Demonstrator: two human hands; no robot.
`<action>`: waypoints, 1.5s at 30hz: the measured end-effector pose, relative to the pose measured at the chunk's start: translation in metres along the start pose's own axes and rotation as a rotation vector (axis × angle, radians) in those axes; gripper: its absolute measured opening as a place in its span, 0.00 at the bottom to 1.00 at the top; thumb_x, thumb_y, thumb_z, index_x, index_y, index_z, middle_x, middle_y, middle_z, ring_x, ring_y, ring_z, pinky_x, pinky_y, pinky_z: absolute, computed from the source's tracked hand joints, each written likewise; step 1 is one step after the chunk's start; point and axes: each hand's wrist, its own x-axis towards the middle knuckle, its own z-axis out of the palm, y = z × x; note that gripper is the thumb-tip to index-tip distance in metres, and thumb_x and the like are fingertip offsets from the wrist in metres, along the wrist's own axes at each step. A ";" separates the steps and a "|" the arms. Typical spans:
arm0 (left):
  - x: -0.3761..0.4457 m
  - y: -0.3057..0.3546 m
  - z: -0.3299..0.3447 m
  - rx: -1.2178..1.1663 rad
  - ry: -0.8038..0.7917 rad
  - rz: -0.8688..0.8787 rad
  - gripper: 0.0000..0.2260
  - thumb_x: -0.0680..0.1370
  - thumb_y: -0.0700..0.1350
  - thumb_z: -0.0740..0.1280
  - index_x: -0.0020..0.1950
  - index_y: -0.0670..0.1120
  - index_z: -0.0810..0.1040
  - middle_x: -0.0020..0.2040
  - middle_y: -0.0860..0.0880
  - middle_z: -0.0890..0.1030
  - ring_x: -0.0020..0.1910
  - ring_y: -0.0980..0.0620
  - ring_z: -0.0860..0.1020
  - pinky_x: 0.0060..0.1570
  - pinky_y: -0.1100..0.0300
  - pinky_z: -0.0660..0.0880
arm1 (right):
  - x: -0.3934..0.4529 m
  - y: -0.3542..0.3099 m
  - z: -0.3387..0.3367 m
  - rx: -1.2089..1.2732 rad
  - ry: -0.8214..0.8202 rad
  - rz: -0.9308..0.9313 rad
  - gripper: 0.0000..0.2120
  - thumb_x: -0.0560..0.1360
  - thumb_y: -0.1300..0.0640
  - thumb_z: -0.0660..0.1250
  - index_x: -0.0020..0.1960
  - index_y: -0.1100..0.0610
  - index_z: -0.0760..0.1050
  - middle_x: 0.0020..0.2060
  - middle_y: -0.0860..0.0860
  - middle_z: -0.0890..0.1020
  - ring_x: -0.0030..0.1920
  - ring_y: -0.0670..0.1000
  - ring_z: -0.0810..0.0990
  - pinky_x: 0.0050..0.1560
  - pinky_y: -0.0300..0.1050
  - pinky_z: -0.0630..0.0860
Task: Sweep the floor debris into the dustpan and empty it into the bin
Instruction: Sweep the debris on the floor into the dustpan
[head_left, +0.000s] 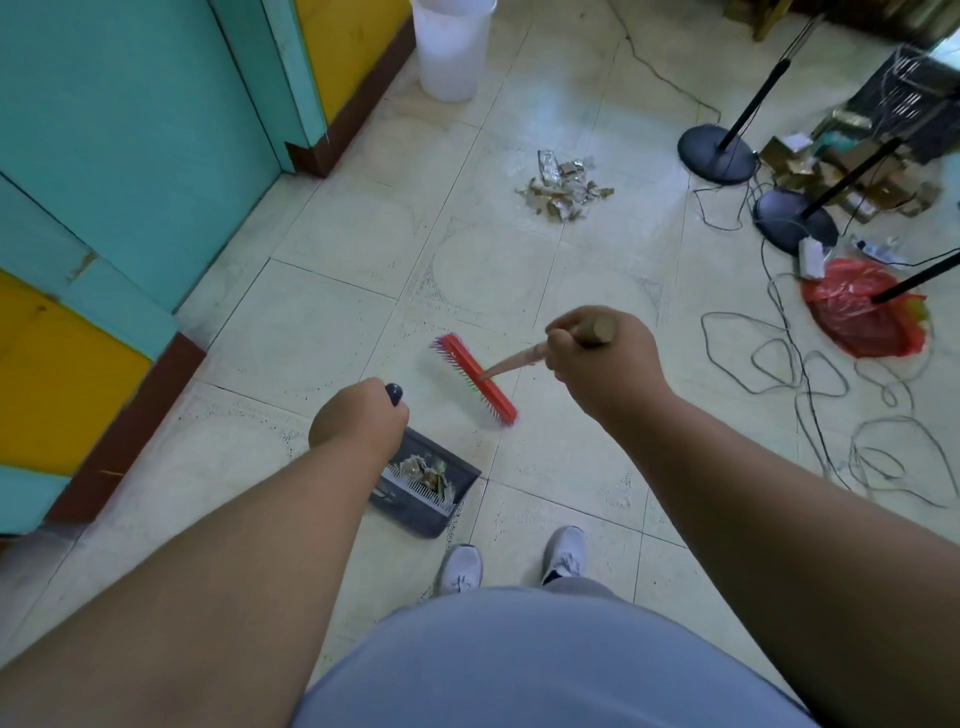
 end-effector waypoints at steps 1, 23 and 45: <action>0.000 0.001 0.000 0.006 0.006 0.005 0.09 0.80 0.47 0.58 0.44 0.44 0.71 0.35 0.46 0.73 0.36 0.45 0.74 0.33 0.59 0.68 | 0.003 0.004 -0.004 0.000 0.024 0.018 0.08 0.73 0.58 0.63 0.43 0.51 0.81 0.35 0.48 0.84 0.40 0.53 0.84 0.40 0.51 0.83; -0.032 0.033 -0.010 0.027 0.123 -0.082 0.11 0.80 0.49 0.58 0.41 0.45 0.70 0.34 0.44 0.74 0.33 0.43 0.76 0.33 0.57 0.73 | 0.034 0.051 -0.028 -0.068 -0.030 -0.047 0.08 0.74 0.55 0.62 0.43 0.51 0.80 0.39 0.47 0.82 0.40 0.52 0.81 0.38 0.46 0.79; 0.096 0.064 -0.102 -0.287 0.015 0.122 0.11 0.77 0.51 0.61 0.39 0.46 0.71 0.35 0.46 0.76 0.34 0.46 0.74 0.33 0.58 0.69 | 0.112 -0.047 0.029 -0.066 0.107 -0.008 0.08 0.73 0.55 0.62 0.41 0.55 0.79 0.35 0.51 0.82 0.38 0.55 0.81 0.40 0.57 0.82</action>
